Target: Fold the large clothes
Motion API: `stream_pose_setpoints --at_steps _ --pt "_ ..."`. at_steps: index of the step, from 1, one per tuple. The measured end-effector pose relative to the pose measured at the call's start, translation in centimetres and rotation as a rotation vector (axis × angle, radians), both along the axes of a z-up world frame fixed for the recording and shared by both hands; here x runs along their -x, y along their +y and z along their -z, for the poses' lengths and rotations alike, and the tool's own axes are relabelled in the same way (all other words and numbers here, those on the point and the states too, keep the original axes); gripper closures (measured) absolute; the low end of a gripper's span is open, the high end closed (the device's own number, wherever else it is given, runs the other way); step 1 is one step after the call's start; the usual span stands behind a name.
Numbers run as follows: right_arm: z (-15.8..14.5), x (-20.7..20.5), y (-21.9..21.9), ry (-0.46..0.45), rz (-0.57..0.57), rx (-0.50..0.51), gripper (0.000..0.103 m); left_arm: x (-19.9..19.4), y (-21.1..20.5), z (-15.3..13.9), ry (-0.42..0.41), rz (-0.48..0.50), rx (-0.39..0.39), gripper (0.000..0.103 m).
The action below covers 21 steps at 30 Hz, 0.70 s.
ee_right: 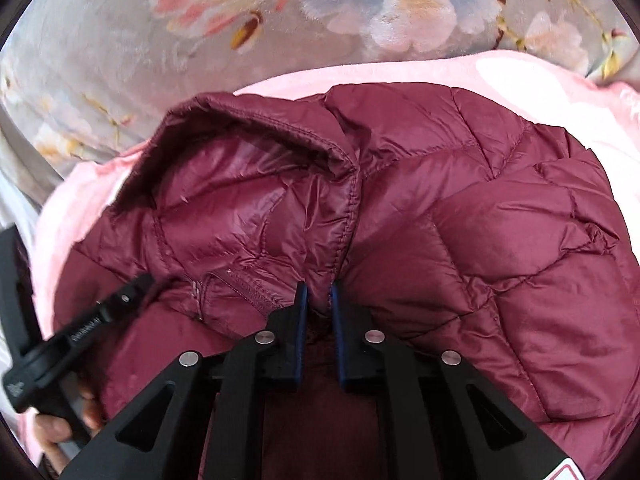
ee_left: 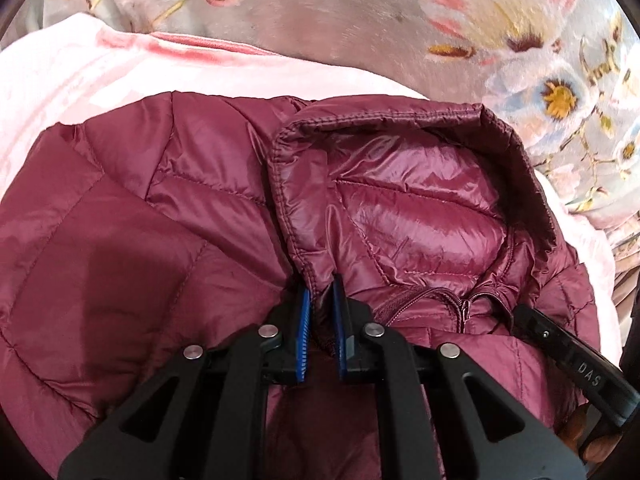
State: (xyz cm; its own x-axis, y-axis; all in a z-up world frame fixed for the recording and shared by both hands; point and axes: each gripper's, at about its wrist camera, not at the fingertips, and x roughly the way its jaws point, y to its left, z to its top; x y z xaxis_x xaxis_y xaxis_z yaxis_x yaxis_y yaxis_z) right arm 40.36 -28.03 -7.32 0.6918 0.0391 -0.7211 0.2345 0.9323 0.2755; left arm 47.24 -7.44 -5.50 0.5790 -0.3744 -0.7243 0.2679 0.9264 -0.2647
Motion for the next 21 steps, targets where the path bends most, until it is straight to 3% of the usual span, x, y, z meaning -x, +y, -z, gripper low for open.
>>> stream_pose_setpoints --at_steps 5,10,12,13,15,18,21 --pt "0.3 0.0 0.6 0.000 0.001 0.049 0.095 -0.2 0.0 0.3 -0.002 0.000 0.000 0.092" --pt "-0.3 1.2 -1.2 0.028 -0.005 -0.044 0.094 0.4 1.8 -0.6 0.015 0.006 0.043 0.088" --pt "-2.2 2.7 -1.8 0.036 0.041 0.001 0.092 0.9 2.6 -2.4 -0.022 0.006 0.017 0.088" --pt "-3.1 3.1 -1.9 0.022 0.052 0.022 0.086 1.0 2.9 -4.1 -0.063 -0.001 0.003 0.088" --pt "-6.1 2.8 -2.6 -0.045 0.067 0.007 0.085 0.2 3.0 -6.6 -0.092 -0.027 0.011 0.088" --pt "-9.5 -0.4 -3.1 -0.129 0.052 -0.068 0.085 -3.4 2.0 -9.9 -0.082 -0.066 0.067 0.082" --pt "-11.0 -4.6 -2.8 -0.184 0.060 -0.066 0.085 -7.3 1.1 -10.6 -0.034 -0.104 0.154 0.074"
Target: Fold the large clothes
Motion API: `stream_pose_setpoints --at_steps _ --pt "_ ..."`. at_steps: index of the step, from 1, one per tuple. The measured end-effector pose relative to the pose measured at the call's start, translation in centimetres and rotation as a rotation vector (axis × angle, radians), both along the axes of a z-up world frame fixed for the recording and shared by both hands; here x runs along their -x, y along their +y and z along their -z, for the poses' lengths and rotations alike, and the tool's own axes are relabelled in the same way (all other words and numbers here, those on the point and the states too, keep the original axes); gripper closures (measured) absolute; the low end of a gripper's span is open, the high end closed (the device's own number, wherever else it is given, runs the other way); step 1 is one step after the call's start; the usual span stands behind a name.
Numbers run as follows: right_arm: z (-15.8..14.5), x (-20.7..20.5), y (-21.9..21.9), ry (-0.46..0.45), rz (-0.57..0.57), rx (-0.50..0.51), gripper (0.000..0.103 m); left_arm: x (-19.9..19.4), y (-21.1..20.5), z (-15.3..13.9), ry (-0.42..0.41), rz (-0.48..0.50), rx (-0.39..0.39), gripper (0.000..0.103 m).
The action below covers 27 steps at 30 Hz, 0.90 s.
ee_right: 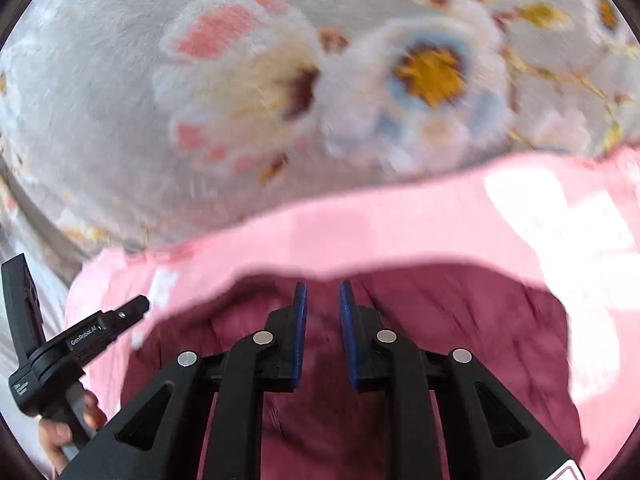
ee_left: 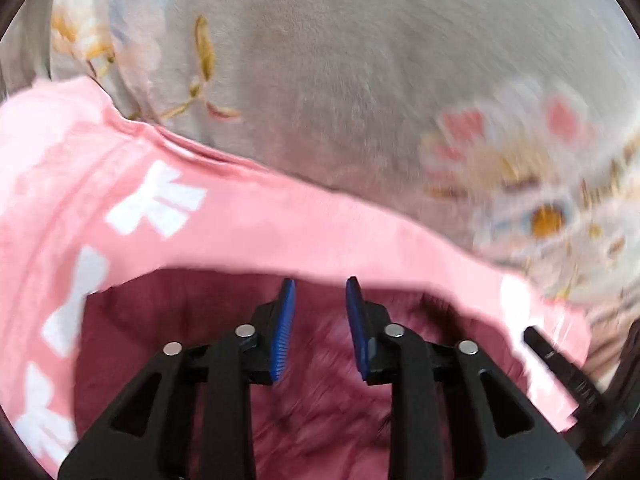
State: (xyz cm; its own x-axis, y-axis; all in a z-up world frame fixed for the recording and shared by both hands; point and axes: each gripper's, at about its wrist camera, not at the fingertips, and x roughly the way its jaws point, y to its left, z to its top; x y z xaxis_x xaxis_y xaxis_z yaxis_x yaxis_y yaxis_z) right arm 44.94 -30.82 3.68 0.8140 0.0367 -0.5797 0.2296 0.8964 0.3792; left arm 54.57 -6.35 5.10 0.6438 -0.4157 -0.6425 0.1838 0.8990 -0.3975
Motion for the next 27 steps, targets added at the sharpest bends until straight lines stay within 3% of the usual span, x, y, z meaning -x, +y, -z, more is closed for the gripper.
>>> stream_pose_setpoints --at_steps 2,5,8,9,15,19,27 --pt "0.9 -2.4 0.0 0.014 0.004 -0.040 0.085 -2.5 -0.7 1.5 0.081 0.026 0.077 0.068" --pt "3.8 -4.7 0.4 0.119 -0.046 -0.040 0.086 -3.6 -1.8 4.4 0.153 0.010 0.011 0.070" --pt "6.1 -4.0 2.0 0.196 -0.109 0.126 0.089 -2.1 -2.8 6.0 0.103 0.073 -0.148 0.070" --pt "6.8 -3.5 2.0 0.213 -0.111 0.168 0.095 -1.6 -3.1 6.5 0.087 0.084 -0.202 0.070" --pt "8.2 -2.1 1.1 0.225 -0.117 0.227 0.100 0.4 -4.5 9.2 0.015 0.102 -0.384 0.070" --pt "9.0 -1.9 2.3 0.223 -0.108 0.328 0.101 1.2 -5.3 10.3 -0.044 0.086 -0.437 0.070" --pt "9.9 -1.9 4.8 0.200 -0.053 0.494 0.100 1.8 -5.2 10.7 -0.089 0.067 -0.442 0.070"
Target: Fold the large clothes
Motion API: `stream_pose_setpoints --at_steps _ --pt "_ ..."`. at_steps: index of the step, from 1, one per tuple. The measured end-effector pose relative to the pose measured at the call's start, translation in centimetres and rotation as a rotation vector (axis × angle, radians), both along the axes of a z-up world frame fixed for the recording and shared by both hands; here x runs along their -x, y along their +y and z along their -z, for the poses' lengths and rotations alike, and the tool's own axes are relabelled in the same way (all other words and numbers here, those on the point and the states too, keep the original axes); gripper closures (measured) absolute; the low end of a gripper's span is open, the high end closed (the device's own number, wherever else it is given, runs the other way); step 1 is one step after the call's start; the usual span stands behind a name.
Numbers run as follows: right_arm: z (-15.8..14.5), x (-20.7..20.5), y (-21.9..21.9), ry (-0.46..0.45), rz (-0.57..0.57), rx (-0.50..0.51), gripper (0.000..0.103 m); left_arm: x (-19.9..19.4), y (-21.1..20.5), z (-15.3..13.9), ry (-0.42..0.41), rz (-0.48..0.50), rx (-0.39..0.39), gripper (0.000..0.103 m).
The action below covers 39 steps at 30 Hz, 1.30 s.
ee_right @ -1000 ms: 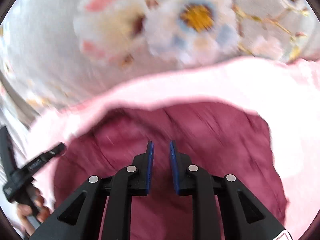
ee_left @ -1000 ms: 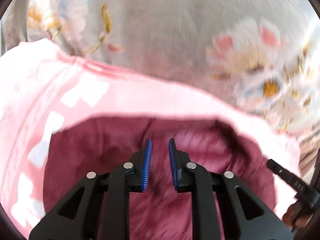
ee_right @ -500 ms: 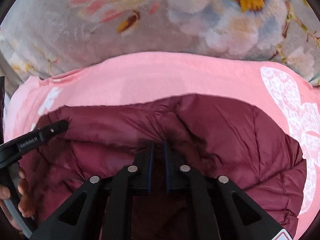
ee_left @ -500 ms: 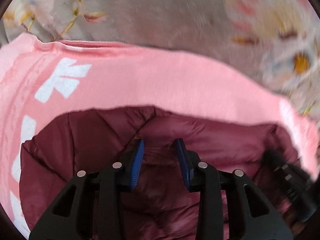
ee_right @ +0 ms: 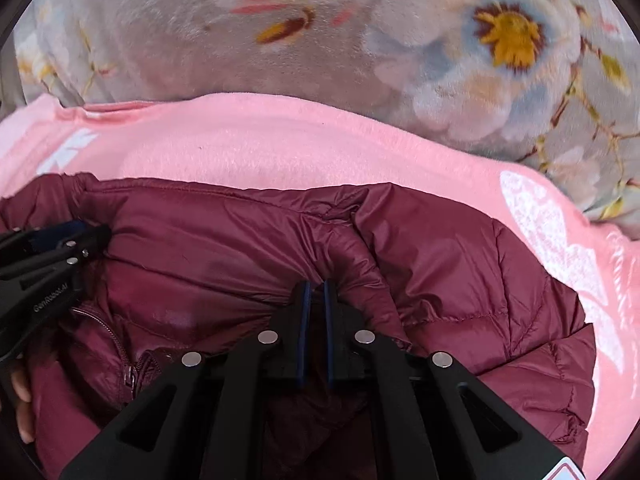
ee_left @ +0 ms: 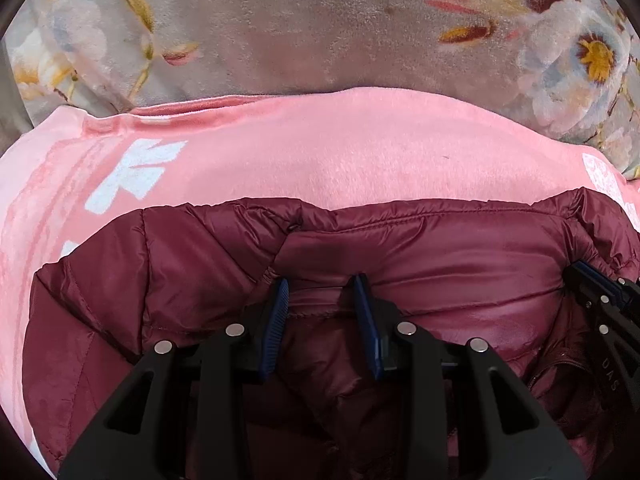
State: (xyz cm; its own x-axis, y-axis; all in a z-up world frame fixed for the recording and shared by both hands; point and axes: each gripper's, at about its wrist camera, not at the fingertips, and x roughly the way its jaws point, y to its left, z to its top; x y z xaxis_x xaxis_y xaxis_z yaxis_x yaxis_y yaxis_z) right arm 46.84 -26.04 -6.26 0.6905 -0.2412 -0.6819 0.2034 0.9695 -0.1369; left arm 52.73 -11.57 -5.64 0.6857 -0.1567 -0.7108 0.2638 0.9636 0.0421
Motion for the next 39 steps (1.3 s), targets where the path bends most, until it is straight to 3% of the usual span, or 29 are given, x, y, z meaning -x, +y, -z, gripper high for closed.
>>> stream_pose_setpoints --at_steps 15,23,24,26,28,30,34,37,39 --pt "0.1 -0.2 -0.1 -0.001 -0.003 -0.023 0.099 -0.1 -0.9 0.0 -0.017 -0.007 -0.035 0.070" --pt "-1.1 1.3 -0.9 -0.011 -0.001 -0.100 0.098 0.2 -1.2 -0.5 -0.024 -0.016 -0.072 0.069" --pt "-2.0 2.6 -0.9 -0.006 0.014 -0.127 0.091 1.0 -0.8 -1.1 0.000 -0.015 -0.058 0.069" --pt "-4.1 7.3 -1.2 -0.030 0.003 -0.201 0.079 3.7 1.7 -2.6 0.054 0.007 0.012 0.051" --pt "-5.6 13.0 -1.6 -0.049 -0.012 -0.229 0.057 8.3 5.8 -4.2 0.068 0.025 0.089 0.017" --pt "-6.1 20.2 -2.8 -0.062 -0.002 -0.238 0.044 12.7 9.9 -4.9 0.056 0.023 0.132 0.006" --pt "-4.4 34.8 -5.9 -0.023 0.126 -0.273 0.035 21.0 18.8 -3.6 0.129 -0.022 0.168 0.006" --pt "-1.7 42.3 -7.6 0.001 0.254 -0.406 0.033 26.5 25.3 -0.8 0.217 -0.122 0.257 0.006" --pt "-0.1 45.1 -8.1 0.002 0.286 -0.518 0.033 28.7 27.7 0.6 0.269 -0.166 0.331 0.006"
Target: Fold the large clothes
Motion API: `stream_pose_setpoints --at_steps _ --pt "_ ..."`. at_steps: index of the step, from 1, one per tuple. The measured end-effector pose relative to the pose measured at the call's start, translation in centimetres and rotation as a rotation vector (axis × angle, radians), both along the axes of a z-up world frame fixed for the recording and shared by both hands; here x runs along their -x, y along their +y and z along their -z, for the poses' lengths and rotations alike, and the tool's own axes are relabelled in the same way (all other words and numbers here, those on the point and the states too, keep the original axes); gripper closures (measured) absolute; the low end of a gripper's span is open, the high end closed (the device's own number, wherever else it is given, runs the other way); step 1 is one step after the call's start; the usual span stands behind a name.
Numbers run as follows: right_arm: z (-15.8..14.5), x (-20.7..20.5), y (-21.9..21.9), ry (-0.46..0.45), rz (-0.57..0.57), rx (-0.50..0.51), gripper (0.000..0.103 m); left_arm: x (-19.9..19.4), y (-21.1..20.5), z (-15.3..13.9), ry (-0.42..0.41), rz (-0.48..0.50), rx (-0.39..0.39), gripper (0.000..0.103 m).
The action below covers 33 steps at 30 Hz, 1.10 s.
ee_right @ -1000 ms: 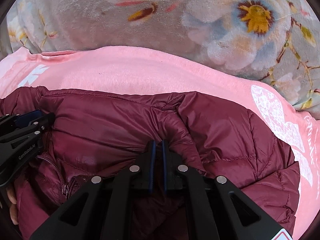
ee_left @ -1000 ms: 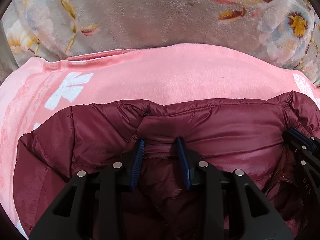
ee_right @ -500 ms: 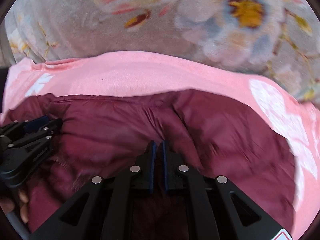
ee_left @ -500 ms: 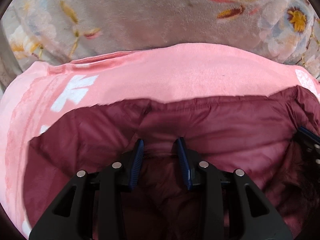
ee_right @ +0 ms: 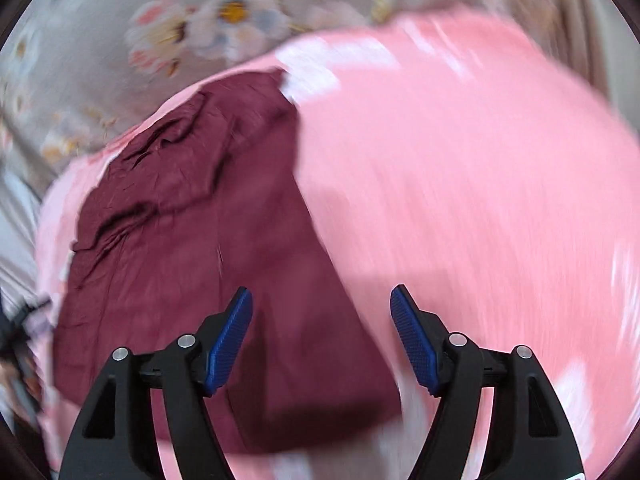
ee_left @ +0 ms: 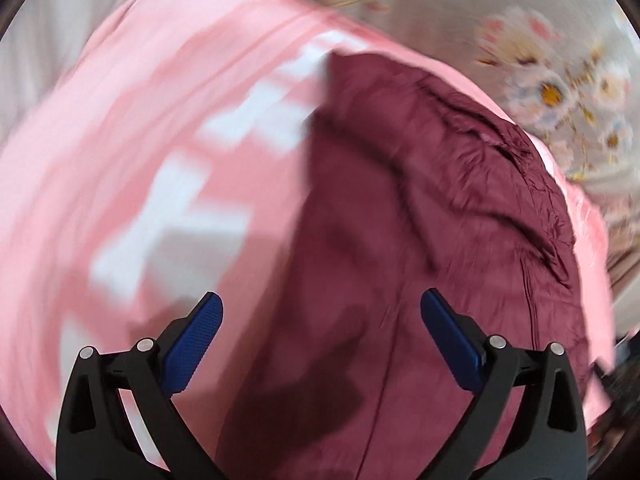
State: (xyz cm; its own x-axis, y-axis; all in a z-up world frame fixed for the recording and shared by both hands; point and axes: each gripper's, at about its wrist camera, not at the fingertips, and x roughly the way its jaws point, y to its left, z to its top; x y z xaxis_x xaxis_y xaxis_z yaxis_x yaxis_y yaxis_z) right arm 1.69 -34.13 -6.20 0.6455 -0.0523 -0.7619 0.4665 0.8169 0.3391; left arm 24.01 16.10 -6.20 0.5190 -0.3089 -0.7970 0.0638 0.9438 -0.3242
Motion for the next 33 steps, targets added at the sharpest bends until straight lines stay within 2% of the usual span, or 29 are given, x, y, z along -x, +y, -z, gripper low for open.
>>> stream_pose_setpoints --at_steps 3,6,8,10,11,12,13,17,23,26,29,33 --pt "1.4 2.0 0.3 -0.029 0.022 -0.099 0.033 2.5 1.4 1.6 0.050 -0.032 0.074 0.006" --pt "1.5 1.8 1.8 -0.035 0.024 -0.063 0.032 4.1 1.0 2.0 0.029 -0.031 0.061 0.007" --pt "1.5 1.5 2.5 -0.038 0.028 -0.053 0.036 4.4 0.7 1.9 0.021 -0.032 0.052 0.018" --pt "1.4 0.9 3.0 -0.025 0.043 -0.046 0.078 4.4 0.2 1.8 0.030 -0.026 0.026 0.055" --pt "1.3 0.8 3.2 -0.029 0.038 -0.059 0.085 4.8 0.3 1.7 0.032 -0.030 0.022 0.063" --pt "0.7 1.1 3.4 -0.044 0.045 -0.067 0.093 5.0 0.4 1.5 0.035 -0.022 0.037 0.081" --pt "-0.1 1.5 3.7 -0.062 0.044 -0.060 0.096 5.2 0.5 1.1 0.032 -0.017 0.049 0.092" --pt "-3.4 4.7 5.6 -0.138 -0.021 0.020 0.099 8.4 1.8 -2.0 -0.033 0.043 0.054 0.098" --pt "-6.8 14.1 8.0 -0.169 -0.109 0.137 0.099 15.8 4.8 -6.2 -0.096 0.134 0.050 0.098" --pt "-7.5 19.5 8.2 -0.161 -0.102 0.144 0.099 19.6 6.2 -7.6 -0.095 0.164 0.076 0.098" --pt "-8.7 23.5 8.1 -0.194 -0.081 0.129 0.099 22.2 6.7 -10.3 -0.137 0.170 0.130 0.098" --pt "-12.3 24.5 7.3 -0.309 -0.039 0.143 0.099 22.6 5.8 -14.1 -0.239 0.172 0.149 0.098"
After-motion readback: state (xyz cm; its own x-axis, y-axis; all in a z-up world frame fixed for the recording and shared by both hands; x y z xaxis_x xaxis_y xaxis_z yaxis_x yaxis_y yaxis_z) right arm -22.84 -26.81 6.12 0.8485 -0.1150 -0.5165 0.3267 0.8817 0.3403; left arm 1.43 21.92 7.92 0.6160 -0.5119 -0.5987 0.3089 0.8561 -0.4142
